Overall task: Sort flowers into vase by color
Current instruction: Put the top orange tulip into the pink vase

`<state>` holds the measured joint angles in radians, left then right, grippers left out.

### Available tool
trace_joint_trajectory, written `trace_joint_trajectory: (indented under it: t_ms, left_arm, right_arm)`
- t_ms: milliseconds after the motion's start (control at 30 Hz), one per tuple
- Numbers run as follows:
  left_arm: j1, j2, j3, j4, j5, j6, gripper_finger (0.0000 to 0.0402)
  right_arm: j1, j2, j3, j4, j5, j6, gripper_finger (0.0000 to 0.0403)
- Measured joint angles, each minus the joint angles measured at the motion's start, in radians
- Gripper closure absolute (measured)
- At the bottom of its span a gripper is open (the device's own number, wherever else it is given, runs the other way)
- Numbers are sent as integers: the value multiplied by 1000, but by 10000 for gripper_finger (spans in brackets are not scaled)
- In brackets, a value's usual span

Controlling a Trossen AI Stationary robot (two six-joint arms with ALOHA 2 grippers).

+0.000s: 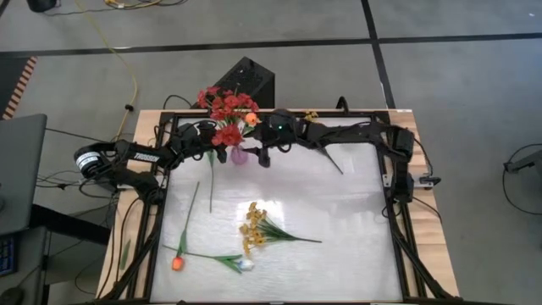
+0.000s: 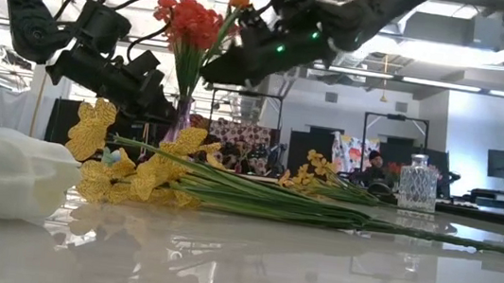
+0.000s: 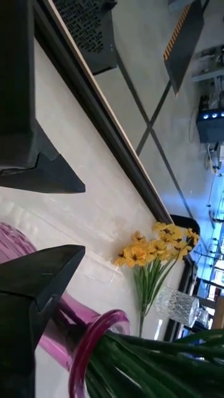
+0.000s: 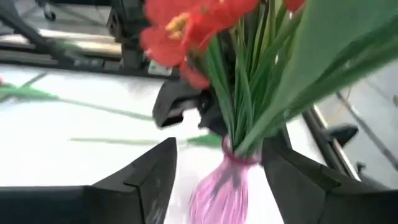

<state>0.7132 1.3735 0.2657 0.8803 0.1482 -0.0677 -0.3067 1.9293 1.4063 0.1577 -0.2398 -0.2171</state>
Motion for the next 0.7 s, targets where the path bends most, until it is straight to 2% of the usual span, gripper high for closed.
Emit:
trace_joint_trajectory:
  t_ms: [133,267,700]
  left_arm:
    - [0,0,0,0,0,-4,268]
    - [0,0,0,0,-1,-5,268]
    - [0,0,0,-73,2,2,268]
  right_arm:
    - [-7,-71,0,-162,13,-39,132]
    - [-16,-126,0,-175,35,-43,132]
    - [-4,-142,-53,136,43,-38,137]
